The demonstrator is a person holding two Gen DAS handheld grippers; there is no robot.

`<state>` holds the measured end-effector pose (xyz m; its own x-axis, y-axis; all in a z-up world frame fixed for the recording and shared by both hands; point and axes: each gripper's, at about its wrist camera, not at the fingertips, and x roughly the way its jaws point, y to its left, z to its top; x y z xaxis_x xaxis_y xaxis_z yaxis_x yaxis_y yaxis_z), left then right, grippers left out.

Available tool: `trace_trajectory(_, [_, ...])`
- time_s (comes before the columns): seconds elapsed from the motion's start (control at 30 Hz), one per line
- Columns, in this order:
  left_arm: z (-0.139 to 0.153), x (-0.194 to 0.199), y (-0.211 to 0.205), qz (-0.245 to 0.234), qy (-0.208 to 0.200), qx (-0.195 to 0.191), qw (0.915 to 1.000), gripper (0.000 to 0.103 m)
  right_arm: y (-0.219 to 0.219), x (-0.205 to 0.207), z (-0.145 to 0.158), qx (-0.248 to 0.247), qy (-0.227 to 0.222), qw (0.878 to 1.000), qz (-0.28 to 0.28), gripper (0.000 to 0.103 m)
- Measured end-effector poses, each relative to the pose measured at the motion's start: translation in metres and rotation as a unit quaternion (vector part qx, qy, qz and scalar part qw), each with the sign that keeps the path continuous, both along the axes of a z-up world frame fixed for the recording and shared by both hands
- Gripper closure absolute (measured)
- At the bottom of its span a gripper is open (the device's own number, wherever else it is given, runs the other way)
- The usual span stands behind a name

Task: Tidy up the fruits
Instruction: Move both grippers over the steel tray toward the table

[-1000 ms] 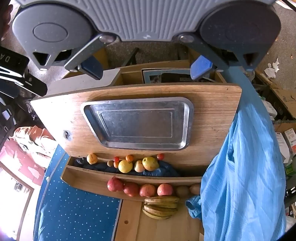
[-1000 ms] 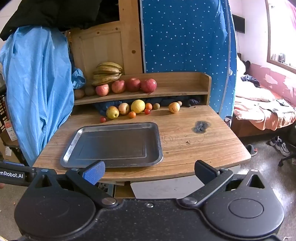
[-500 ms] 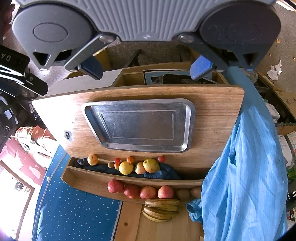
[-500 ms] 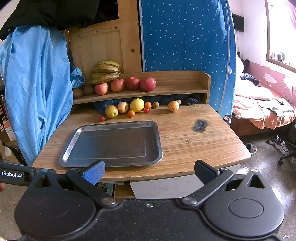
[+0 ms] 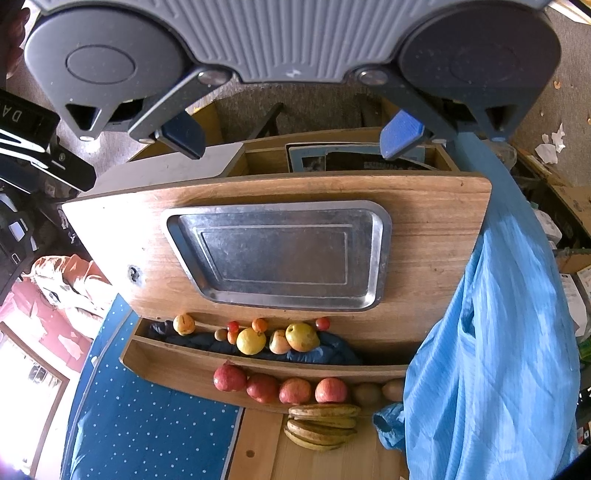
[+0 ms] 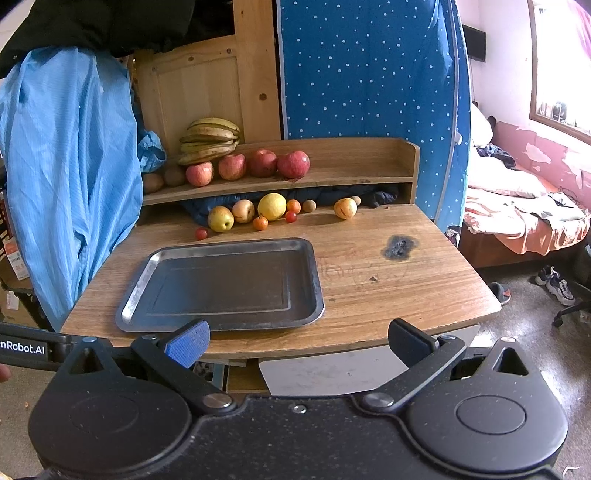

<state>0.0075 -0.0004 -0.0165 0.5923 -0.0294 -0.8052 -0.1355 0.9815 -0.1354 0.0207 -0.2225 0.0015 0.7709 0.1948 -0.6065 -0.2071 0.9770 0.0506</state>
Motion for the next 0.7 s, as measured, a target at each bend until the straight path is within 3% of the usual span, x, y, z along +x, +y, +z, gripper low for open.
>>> trace_trajectory(0.7, [-0.009, 0.023, -0.007, 0.003, 0.028, 0.001, 0.9996, 0.000, -0.006, 0.023, -0.009, -0.005, 0.029, 1.000, 0.004, 0.000])
